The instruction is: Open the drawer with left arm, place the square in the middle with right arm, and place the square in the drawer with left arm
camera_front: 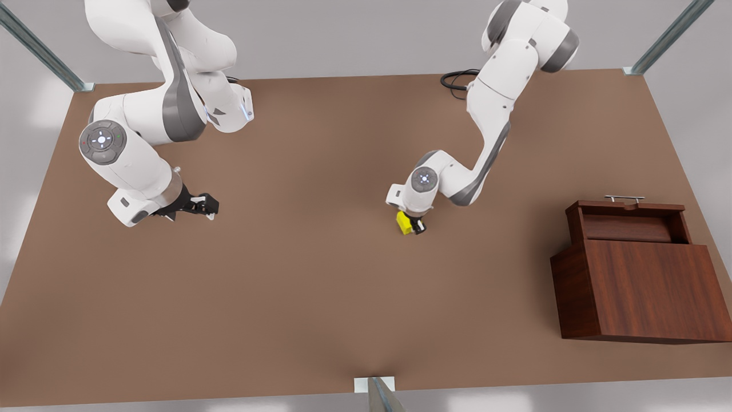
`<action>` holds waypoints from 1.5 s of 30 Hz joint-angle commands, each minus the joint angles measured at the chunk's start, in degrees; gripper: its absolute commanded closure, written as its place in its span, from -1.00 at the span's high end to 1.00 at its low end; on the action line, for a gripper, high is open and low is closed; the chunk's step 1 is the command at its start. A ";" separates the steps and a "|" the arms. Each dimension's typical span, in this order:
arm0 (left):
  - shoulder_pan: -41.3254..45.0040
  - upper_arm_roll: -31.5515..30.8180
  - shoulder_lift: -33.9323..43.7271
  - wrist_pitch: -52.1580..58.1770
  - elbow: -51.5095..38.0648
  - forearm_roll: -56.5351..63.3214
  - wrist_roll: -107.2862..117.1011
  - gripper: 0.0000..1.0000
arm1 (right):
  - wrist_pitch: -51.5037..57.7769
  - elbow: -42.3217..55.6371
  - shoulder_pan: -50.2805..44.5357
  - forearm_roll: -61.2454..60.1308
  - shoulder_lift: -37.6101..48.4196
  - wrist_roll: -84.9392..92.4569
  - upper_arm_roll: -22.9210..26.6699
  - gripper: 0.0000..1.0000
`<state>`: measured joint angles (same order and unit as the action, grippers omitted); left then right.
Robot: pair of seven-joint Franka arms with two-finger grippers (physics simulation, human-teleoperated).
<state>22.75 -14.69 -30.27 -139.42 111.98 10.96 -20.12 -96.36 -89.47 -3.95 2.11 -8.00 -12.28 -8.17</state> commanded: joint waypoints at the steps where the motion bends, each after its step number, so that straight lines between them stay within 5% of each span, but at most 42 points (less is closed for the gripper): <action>1: -0.07 0.01 0.65 0.72 -0.01 -1.38 1.57 0.35 | 0.03 0.00 0.00 0.00 0.00 -0.02 0.00 1.00; 8: -7.54 11.08 21.04 20.06 -0.18 -8.15 31.20 0.38 | 0.12 0.00 0.00 0.00 0.00 -0.02 0.00 1.00; 15: -15.45 21.80 28.86 34.74 1.40 -8.24 31.46 0.42 | 0.12 0.00 0.00 0.00 0.00 -0.02 0.00 1.00; 27: -35.67 22.25 22.90 27.01 -1.49 -6.13 11.61 0.44 | 0.12 0.00 0.00 0.00 0.00 -0.02 0.00 1.00; 43: -38.92 22.25 12.26 26.48 -13.45 -4.19 7.82 0.44 | 3.18 4.30 3.77 0.09 -1.58 0.15 1.40 1.00; 44: -38.92 22.25 11.82 26.30 -13.54 -4.28 7.90 0.46 | 5.56 4.83 4.13 0.18 -1.40 0.59 1.40 1.00; 45: -38.92 22.25 11.64 25.69 -13.54 -4.28 7.99 0.79 | 6.62 4.75 4.91 0.09 -1.40 2.70 1.67 1.00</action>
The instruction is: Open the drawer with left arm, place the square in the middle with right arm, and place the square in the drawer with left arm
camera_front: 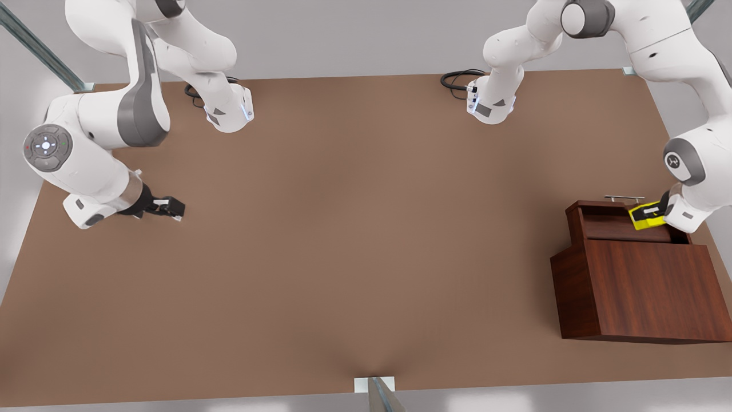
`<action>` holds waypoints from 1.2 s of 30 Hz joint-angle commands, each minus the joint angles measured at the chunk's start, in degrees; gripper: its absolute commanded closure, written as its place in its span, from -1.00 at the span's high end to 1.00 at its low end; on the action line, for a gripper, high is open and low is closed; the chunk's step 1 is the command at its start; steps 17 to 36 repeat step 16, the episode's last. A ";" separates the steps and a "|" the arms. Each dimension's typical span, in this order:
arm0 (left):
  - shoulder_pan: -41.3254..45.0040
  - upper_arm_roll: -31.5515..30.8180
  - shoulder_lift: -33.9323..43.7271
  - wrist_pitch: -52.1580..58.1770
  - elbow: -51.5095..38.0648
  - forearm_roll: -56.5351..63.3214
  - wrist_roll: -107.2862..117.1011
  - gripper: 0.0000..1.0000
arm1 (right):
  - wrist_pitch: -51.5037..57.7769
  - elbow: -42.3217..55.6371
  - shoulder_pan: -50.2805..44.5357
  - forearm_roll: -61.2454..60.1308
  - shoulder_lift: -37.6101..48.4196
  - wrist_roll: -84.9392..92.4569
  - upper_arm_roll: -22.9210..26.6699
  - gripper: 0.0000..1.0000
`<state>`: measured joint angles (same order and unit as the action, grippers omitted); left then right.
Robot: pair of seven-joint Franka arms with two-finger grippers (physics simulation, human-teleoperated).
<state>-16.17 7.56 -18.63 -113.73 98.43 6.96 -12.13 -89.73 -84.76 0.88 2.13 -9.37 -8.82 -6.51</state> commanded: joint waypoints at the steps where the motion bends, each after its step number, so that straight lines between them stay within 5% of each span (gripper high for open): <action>1: 0.00 0.00 0.00 0.00 0.01 -0.28 0.09 1.00 | -0.10 0.03 0.09 -0.02 -0.03 0.12 0.00 1.00; 7: 0.17 -1.14 2.37 1.49 -0.34 0.94 1.84 1.00 | -0.54 -0.06 0.26 -0.02 -0.21 0.20 0.00 1.00; 9: 5.26 -9.49 6.50 17.74 -4.47 2.44 4.13 1.00 | -0.54 0.03 0.18 -0.02 -0.21 0.29 -0.08 1.00; 11: 17.13 -9.75 8.88 22.32 -9.92 1.91 4.13 1.00 | -0.19 0.65 0.35 0.07 -0.03 0.29 0.09 1.00; 14: 17.84 -12.65 4.23 29.53 -19.93 1.74 4.13 1.00 | -0.10 0.82 0.35 0.07 -0.12 0.20 0.00 1.00; 36: 18.02 -13.53 2.99 29.53 -21.17 1.91 4.13 1.00 | -0.10 0.82 0.35 0.16 -0.12 0.20 0.00 1.00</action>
